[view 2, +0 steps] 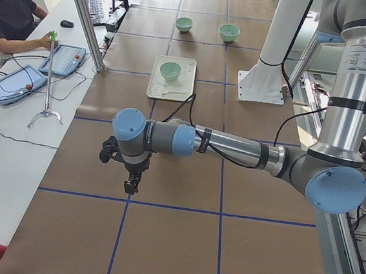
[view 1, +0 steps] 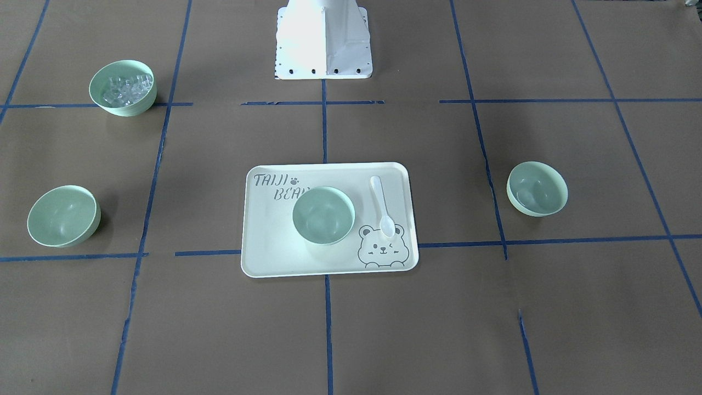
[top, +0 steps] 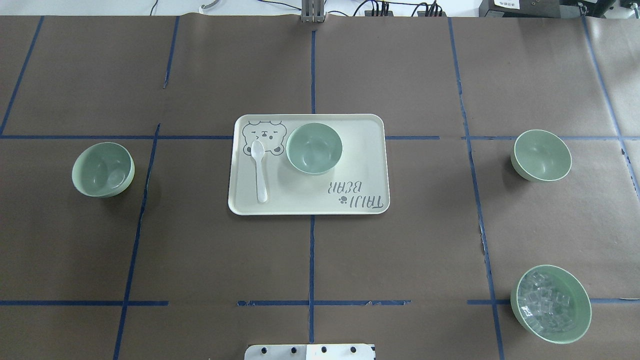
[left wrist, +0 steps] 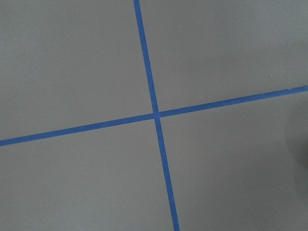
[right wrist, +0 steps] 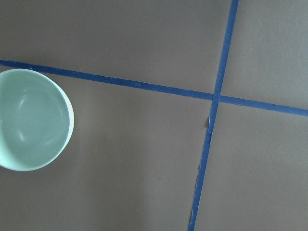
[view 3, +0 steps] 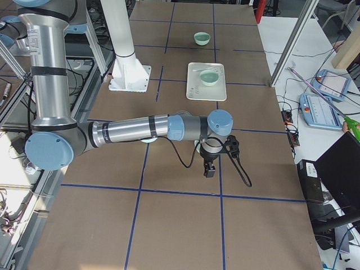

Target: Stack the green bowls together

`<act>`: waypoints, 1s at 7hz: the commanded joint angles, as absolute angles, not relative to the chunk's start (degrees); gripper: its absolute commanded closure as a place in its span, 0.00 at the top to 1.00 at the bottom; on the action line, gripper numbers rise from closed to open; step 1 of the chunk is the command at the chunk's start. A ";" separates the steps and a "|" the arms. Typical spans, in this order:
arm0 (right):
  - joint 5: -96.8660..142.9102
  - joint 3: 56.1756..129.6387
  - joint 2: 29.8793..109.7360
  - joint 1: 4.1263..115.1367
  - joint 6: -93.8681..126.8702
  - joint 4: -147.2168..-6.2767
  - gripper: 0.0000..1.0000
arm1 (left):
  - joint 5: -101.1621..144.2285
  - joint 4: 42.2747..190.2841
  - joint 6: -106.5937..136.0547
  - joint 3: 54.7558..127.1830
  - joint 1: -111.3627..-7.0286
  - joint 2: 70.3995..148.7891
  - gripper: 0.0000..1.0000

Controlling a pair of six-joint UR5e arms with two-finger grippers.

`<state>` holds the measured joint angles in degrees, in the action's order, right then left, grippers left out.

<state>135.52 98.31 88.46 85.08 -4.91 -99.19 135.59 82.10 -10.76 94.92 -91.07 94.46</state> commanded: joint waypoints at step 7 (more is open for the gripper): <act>135.62 79.90 82.71 65.75 35.68 -58.37 1.00 | 135.88 89.30 -10.37 97.47 -85.17 93.78 1.00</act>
<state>135.69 82.12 83.46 67.51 33.47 -61.12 135.97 89.26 -10.38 97.38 -85.22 93.77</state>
